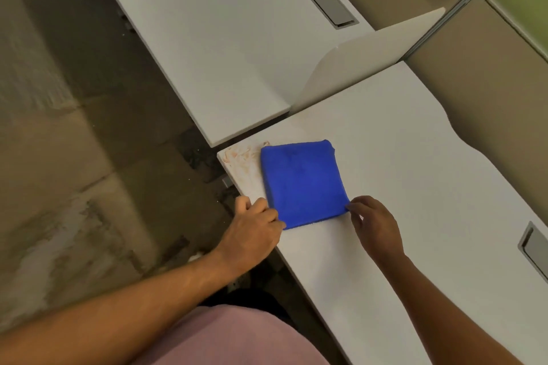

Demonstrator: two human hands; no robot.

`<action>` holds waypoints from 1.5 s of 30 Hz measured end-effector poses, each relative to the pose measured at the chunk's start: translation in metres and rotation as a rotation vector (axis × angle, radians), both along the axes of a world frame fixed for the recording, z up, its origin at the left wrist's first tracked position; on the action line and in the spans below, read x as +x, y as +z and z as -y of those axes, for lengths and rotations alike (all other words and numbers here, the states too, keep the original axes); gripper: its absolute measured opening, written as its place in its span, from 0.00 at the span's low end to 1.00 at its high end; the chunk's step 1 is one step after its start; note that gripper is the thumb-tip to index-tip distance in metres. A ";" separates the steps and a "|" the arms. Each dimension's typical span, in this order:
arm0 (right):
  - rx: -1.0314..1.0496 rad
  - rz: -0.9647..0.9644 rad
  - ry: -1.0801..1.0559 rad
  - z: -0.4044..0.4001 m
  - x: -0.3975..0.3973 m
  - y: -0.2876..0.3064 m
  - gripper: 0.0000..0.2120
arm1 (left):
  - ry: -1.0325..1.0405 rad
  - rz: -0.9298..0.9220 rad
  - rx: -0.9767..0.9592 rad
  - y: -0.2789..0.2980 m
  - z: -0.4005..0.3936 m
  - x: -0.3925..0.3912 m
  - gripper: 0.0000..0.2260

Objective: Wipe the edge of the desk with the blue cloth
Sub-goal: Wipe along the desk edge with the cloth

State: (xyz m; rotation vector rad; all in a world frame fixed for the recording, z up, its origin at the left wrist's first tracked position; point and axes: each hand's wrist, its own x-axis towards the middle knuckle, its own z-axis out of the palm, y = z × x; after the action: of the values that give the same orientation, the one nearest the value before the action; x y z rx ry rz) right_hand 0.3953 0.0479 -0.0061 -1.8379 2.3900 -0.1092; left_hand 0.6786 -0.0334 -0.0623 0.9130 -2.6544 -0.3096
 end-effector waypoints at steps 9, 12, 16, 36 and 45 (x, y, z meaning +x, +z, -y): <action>-0.117 0.212 0.221 0.068 0.027 -0.021 0.19 | 0.151 0.187 0.016 0.016 0.016 -0.051 0.27; 0.062 0.166 0.235 0.085 0.041 -0.041 0.28 | 0.177 0.430 0.040 0.007 0.023 -0.057 0.33; 0.119 0.032 0.322 0.104 0.046 -0.060 0.33 | 0.239 0.477 0.064 -0.006 0.016 -0.041 0.34; 0.094 0.008 0.185 0.158 0.096 -0.072 0.44 | 0.905 -0.422 0.825 -0.039 -0.097 -0.064 0.30; 0.068 0.057 0.634 0.161 0.096 -0.076 0.34 | 1.044 -0.795 0.892 -0.031 -0.115 -0.110 0.32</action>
State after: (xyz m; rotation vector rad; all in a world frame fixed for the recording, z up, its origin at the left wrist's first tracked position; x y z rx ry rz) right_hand 0.4918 -0.1133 -0.0820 -2.4073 1.6443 -0.0160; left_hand 0.5687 0.0819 -0.0929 1.7588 -1.0324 -1.2541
